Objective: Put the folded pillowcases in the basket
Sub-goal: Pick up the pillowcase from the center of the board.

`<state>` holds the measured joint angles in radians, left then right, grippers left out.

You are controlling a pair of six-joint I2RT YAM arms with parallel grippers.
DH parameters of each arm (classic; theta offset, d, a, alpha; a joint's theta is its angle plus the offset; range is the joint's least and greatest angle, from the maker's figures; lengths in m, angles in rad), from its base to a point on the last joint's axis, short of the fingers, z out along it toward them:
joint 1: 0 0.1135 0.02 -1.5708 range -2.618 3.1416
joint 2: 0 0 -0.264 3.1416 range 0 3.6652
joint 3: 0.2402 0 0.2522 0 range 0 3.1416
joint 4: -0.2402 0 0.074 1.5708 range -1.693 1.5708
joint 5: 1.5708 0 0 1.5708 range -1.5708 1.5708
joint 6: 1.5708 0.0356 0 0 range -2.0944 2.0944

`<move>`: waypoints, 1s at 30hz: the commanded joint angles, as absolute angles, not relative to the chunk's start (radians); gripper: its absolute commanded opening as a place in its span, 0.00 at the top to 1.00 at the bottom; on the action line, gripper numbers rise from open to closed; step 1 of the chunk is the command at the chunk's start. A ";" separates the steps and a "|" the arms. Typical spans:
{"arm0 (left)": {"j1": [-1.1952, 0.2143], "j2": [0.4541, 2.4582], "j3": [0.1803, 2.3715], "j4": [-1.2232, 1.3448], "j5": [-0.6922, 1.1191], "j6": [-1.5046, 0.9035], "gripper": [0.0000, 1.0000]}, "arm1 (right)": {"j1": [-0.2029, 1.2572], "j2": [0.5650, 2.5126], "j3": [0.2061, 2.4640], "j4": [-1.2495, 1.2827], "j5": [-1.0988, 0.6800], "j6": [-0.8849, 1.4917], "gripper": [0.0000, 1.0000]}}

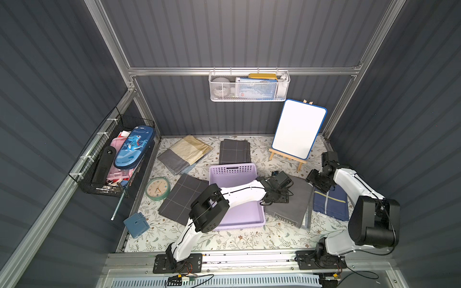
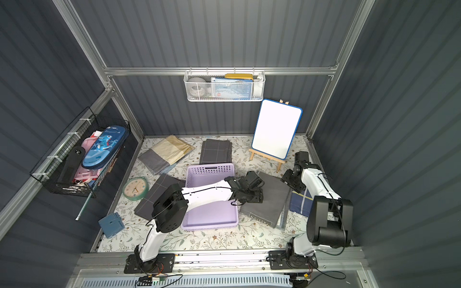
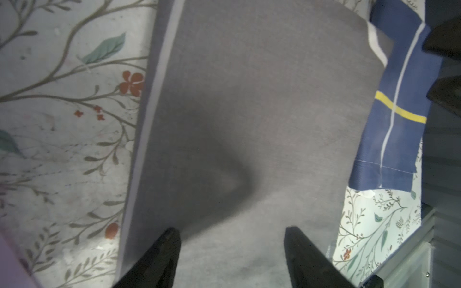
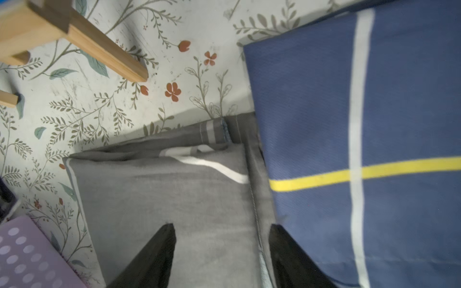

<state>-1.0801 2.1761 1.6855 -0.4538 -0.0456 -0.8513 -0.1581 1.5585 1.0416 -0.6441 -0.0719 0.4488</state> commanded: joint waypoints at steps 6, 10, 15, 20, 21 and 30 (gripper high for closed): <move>-1.006 2.113 1.543 -0.423 -0.021 -0.853 0.28 | -0.161 1.641 1.059 -0.641 -0.075 0.408 0.34; -1.004 2.110 1.546 -0.416 -0.008 -0.832 0.27 | -0.160 1.642 1.032 -0.612 -0.059 0.407 0.30; -1.009 2.142 1.573 -0.391 0.027 -0.795 0.27 | -0.161 1.678 1.049 -0.636 -0.024 0.403 0.29; -1.033 2.182 1.583 -0.403 0.059 -0.803 0.26 | -0.160 1.719 1.061 -0.648 -0.027 0.395 0.28; -1.040 2.184 1.580 -0.406 0.062 -0.805 0.25 | -0.160 1.725 1.057 -0.638 -0.047 0.394 0.28; -1.074 2.197 1.582 -0.452 0.087 -0.832 0.23 | -0.155 1.763 1.054 -0.635 -0.074 0.394 0.40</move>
